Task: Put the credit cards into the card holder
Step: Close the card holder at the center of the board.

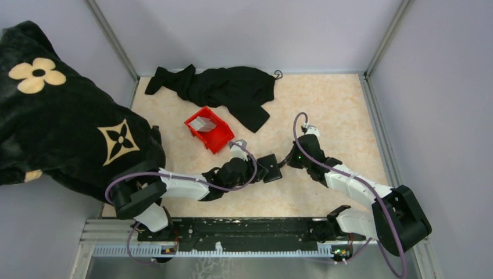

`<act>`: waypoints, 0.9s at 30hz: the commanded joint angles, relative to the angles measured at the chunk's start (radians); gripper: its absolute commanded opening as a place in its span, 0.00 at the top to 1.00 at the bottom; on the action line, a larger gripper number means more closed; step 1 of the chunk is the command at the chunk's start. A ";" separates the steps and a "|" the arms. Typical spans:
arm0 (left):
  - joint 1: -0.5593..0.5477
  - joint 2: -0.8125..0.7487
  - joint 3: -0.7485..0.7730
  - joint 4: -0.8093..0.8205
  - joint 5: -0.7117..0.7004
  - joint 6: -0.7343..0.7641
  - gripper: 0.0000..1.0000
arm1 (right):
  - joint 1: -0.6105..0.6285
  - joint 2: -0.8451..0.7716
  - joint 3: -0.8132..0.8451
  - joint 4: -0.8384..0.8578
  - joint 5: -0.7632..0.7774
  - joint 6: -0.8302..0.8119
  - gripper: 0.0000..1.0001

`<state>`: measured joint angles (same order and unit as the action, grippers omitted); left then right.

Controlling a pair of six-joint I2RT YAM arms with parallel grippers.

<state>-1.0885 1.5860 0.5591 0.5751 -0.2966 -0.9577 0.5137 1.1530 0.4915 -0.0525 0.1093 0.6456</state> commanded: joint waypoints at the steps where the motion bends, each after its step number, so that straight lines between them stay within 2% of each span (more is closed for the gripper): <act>1: -0.031 -0.030 0.047 -0.051 -0.064 0.122 0.65 | -0.012 -0.010 0.026 0.028 -0.003 -0.021 1.00; 11: -0.069 0.080 0.154 -0.109 -0.083 0.206 0.73 | -0.011 -0.010 0.047 0.013 -0.012 -0.033 1.00; 14: -0.074 0.113 0.182 -0.139 -0.079 0.204 0.75 | -0.011 -0.012 0.048 0.010 -0.012 -0.037 1.00; 22: -0.096 0.136 0.178 -0.205 -0.116 0.154 0.89 | 0.015 -0.012 0.057 0.003 0.005 -0.047 1.00; 27: -0.102 0.146 0.173 -0.219 -0.128 0.124 0.90 | 0.052 -0.005 0.074 -0.010 0.033 -0.059 1.00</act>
<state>-1.1816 1.7149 0.7277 0.3927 -0.3992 -0.8066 0.5388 1.1530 0.4999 -0.0750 0.1120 0.6106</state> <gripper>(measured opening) 0.100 0.007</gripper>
